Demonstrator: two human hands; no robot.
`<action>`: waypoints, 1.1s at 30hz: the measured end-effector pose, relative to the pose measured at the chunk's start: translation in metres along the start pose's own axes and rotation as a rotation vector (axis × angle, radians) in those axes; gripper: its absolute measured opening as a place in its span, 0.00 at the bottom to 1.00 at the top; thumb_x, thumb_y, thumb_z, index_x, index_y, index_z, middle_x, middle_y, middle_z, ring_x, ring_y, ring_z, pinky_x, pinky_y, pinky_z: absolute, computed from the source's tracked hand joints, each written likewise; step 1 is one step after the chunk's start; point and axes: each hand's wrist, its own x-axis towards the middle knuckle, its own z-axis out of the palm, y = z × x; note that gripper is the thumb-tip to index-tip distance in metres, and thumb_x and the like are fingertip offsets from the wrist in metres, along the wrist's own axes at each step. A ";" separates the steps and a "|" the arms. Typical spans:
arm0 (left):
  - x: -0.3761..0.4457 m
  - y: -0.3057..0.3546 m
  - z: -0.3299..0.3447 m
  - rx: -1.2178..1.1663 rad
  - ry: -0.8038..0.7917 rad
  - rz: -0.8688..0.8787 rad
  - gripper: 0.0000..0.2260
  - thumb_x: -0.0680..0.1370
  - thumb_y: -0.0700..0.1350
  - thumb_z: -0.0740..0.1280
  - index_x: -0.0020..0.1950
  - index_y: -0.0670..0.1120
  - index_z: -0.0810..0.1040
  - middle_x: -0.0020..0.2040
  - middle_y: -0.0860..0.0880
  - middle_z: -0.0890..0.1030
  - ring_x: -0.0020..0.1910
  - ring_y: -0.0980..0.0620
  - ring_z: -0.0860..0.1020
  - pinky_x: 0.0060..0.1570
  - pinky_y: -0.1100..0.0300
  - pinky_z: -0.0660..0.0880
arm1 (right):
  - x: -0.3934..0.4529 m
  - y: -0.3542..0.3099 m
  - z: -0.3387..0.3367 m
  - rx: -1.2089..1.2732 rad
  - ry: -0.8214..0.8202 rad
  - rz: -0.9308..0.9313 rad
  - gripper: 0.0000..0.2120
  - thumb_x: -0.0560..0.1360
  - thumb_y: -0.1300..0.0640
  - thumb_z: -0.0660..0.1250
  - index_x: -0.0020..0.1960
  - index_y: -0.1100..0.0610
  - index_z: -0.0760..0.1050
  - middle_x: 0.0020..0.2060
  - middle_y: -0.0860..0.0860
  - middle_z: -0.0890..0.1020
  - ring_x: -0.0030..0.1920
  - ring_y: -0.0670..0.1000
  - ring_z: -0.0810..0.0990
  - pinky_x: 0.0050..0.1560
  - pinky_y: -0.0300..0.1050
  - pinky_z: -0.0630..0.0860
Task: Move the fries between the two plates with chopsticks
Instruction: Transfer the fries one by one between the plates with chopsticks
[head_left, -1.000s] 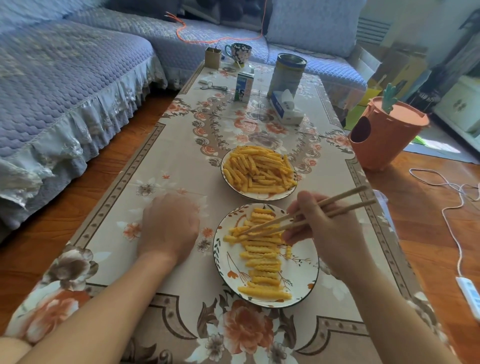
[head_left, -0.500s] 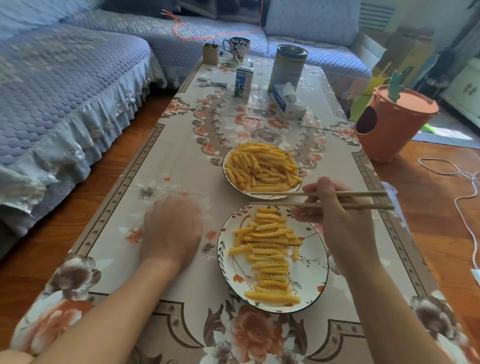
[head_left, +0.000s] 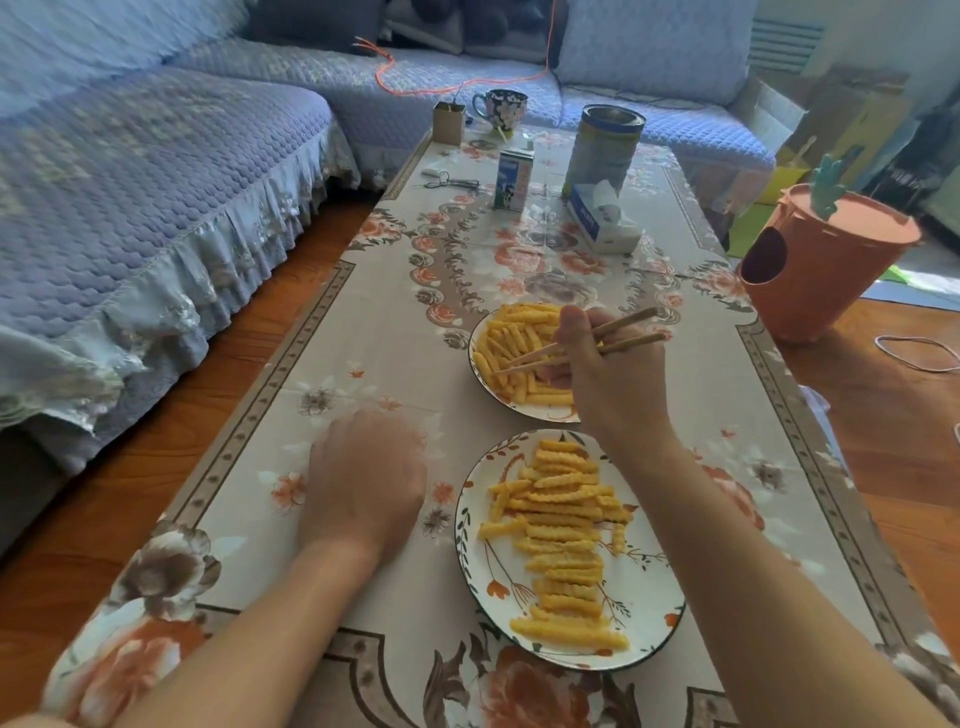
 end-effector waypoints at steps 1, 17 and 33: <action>0.000 0.000 0.000 0.002 0.000 0.002 0.15 0.75 0.52 0.58 0.57 0.49 0.78 0.56 0.47 0.77 0.56 0.45 0.71 0.57 0.48 0.71 | -0.001 -0.002 -0.002 0.000 0.002 0.004 0.12 0.83 0.50 0.65 0.43 0.50 0.81 0.34 0.55 0.85 0.32 0.52 0.87 0.39 0.60 0.85; -0.004 0.005 -0.007 -0.004 -0.006 -0.010 0.13 0.78 0.49 0.61 0.60 0.47 0.77 0.58 0.43 0.77 0.57 0.42 0.72 0.58 0.45 0.70 | -0.064 -0.024 -0.139 0.116 -0.037 0.138 0.20 0.82 0.50 0.63 0.44 0.65 0.80 0.31 0.64 0.83 0.33 0.65 0.85 0.36 0.56 0.85; -0.001 0.006 -0.006 -0.012 0.025 -0.010 0.12 0.78 0.48 0.64 0.59 0.46 0.78 0.58 0.42 0.77 0.57 0.42 0.72 0.58 0.45 0.69 | -0.067 -0.010 -0.118 0.049 -0.137 0.046 0.18 0.77 0.46 0.63 0.43 0.60 0.80 0.34 0.59 0.84 0.31 0.54 0.86 0.32 0.43 0.83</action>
